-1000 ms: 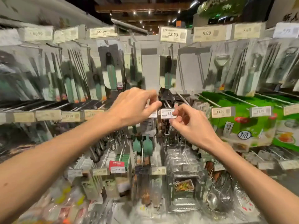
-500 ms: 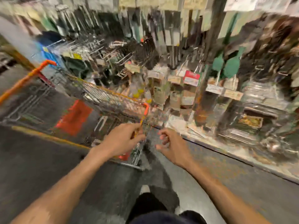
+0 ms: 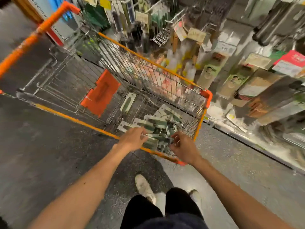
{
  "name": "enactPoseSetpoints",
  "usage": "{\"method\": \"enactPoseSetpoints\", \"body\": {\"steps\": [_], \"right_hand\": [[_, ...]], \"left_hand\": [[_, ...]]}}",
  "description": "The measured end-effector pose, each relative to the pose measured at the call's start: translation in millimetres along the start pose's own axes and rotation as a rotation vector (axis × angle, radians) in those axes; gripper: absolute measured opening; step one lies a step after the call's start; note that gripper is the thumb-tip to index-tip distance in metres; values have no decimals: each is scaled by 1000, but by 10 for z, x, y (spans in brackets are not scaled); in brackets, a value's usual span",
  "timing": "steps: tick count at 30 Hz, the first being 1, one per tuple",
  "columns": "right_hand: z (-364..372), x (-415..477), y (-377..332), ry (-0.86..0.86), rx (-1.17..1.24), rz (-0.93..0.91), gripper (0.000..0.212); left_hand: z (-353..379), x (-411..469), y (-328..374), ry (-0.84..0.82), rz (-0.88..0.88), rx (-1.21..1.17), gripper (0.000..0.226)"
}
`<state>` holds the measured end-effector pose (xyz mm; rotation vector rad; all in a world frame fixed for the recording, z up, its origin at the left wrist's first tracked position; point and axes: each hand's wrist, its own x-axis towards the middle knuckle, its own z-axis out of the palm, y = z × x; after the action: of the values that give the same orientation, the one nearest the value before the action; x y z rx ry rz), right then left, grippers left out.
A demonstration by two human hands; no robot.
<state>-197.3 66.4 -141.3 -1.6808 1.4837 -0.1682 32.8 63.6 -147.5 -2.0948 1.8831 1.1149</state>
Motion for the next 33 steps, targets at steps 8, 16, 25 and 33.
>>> {"method": "enactPoseSetpoints", "body": {"steps": [8, 16, 25, 33], "right_hand": [[472, 1133, 93, -155, -74, 218, 25], [1160, 2630, 432, -322, -355, 225, 70], [1692, 3365, 459, -463, -738, 186, 110], [1852, 3526, 450, -535, -723, 148, 102]], "left_hand": [[-98, 1112, -516, -277, -76, 36, 34], [245, 2204, -1457, -400, -454, -122, 57], [827, 2735, -1967, -120, -977, -713, 89], [1046, 2853, -1822, 136, -1285, -1051, 78]]}}
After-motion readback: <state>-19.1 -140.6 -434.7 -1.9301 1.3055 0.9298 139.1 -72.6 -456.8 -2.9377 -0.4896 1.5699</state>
